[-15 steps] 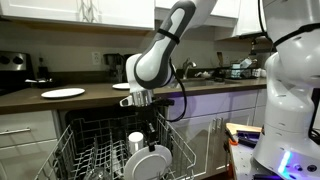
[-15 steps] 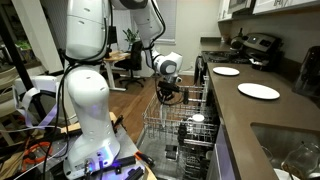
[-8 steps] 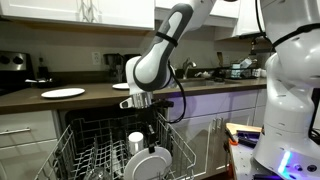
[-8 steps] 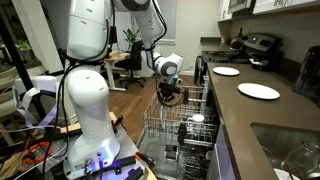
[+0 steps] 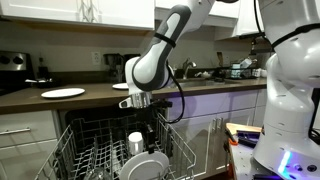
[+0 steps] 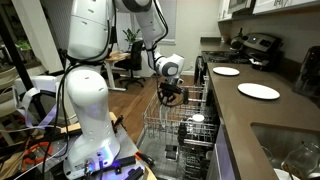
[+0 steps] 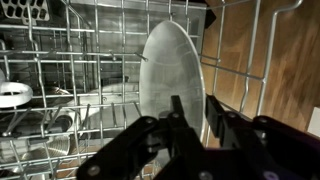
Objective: Pick up the white plate and move it from the left side of the dishwasher to the right side
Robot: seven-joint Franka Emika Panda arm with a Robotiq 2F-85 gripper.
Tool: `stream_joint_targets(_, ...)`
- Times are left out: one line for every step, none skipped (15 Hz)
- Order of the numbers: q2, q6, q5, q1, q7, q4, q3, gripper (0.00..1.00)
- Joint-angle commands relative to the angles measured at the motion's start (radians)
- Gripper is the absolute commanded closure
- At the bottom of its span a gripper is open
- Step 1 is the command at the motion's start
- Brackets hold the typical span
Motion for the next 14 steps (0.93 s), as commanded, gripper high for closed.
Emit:
stream_joint_targets(0.000,-0.009,0.024,-0.024,-0.032,0.011,0.018,0.39)
stream_joint_targets(-0.004,-0.011,0.022,-0.023,-0.027,0.009,0.018,0.31)
stream_joint_targets(-0.009,-0.013,0.019,-0.021,-0.022,0.008,0.017,0.26)
stream_joint_targets(-0.013,-0.015,0.017,-0.020,-0.017,0.007,0.016,0.19)
stream_joint_targets(-0.020,-0.017,0.013,-0.017,-0.011,0.004,0.015,0.13)
stream_joint_targets(-0.028,-0.019,0.009,-0.014,-0.003,0.001,0.013,0.07)
stream_joint_targets(-0.036,-0.020,0.006,-0.011,0.003,-0.002,0.012,0.03)
stream_joint_targets(-0.045,-0.021,0.002,-0.008,0.010,-0.006,0.010,0.01)
stream_joint_targets(-0.057,-0.022,-0.003,-0.004,0.017,-0.010,0.008,0.00)
stream_joint_targets(-0.069,-0.022,-0.006,0.000,0.023,-0.014,0.007,0.00)
stream_joint_targets(-0.083,-0.020,-0.010,0.004,0.029,-0.019,0.005,0.00)
stream_joint_targets(-0.094,-0.019,-0.012,0.008,0.034,-0.022,0.004,0.00)
stream_joint_targets(-0.107,-0.017,-0.014,0.011,0.038,-0.026,0.003,0.00)
stream_joint_targets(-0.117,-0.015,-0.016,0.015,0.042,-0.028,0.001,0.00)
